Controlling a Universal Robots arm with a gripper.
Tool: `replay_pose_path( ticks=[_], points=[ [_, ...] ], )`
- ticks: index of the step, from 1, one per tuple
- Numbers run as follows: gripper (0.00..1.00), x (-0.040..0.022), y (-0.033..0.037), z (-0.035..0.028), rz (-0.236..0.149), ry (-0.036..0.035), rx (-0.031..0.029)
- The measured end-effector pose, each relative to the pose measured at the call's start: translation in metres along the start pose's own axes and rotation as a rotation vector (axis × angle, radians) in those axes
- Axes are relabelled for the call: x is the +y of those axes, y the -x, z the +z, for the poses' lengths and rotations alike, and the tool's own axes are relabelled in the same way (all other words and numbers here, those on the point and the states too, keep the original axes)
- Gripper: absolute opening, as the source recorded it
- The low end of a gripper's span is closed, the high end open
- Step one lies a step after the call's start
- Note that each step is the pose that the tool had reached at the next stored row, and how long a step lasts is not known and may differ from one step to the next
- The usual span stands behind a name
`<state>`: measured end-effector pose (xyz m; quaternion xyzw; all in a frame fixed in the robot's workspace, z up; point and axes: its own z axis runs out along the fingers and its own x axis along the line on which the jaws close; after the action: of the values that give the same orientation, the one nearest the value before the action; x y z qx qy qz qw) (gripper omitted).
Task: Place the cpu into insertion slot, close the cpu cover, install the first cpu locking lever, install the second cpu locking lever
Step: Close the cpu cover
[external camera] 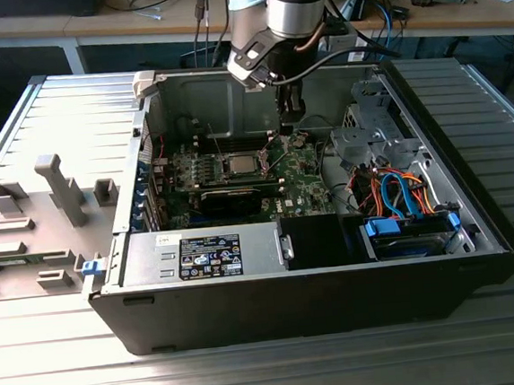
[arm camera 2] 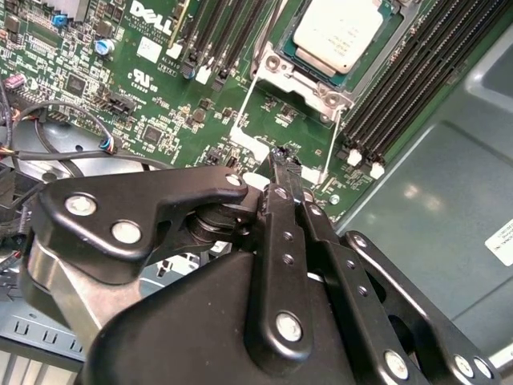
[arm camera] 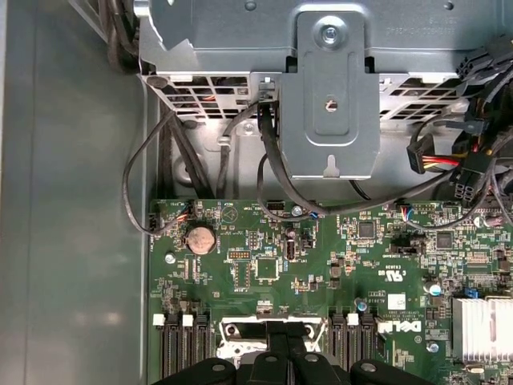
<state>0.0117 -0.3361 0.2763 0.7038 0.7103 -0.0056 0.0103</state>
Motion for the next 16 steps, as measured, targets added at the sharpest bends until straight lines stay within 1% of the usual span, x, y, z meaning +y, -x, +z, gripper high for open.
replay_pose_path(
  ticks=[14, 16],
  points=[
    [0.11, 0.0019, 0.0000, 0.0017, 0.000, 0.0000, 0.0000],
    [0.11, 0.0053, 0.0000, 0.0019, 0.000, 0.0001, 0.0001]
  ],
)
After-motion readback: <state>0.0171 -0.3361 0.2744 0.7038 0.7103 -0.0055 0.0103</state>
